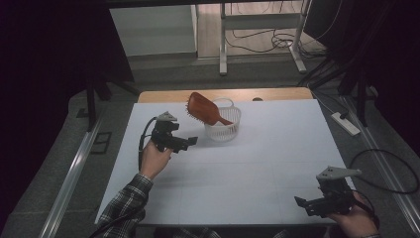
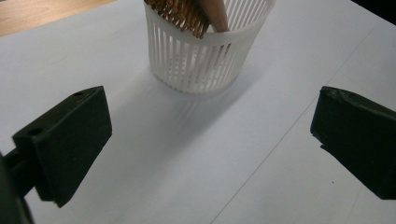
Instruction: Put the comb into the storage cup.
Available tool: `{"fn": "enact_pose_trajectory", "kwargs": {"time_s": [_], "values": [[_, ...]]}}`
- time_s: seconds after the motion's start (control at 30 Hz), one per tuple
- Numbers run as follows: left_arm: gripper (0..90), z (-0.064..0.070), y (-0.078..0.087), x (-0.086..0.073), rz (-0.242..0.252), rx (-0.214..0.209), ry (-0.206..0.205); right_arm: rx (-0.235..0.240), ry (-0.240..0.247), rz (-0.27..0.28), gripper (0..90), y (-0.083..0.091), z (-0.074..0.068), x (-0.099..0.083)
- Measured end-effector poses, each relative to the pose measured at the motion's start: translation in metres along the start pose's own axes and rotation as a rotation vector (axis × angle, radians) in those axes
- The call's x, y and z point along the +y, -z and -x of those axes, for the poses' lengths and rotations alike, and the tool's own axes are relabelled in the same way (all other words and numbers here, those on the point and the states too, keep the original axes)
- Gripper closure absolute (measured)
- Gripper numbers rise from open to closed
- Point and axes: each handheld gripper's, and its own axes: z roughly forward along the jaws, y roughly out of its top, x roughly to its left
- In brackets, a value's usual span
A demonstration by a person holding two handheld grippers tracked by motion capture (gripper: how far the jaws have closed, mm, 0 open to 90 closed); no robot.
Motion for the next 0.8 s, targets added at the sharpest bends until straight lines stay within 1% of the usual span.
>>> {"fn": "enact_pose_trajectory", "kwargs": {"time_s": [0.3,0.8], "values": [[0.0,0.006,0.008,-0.005,-0.004,0.003,-0.004,-0.004,-0.005,0.014,0.0,0.001,0.0,-0.001],[0.0,0.014,0.021,-0.018,-0.019,0.007,-0.01,-0.009,-0.005,0.016,0.0,0.002,0.0,-0.001]]}}
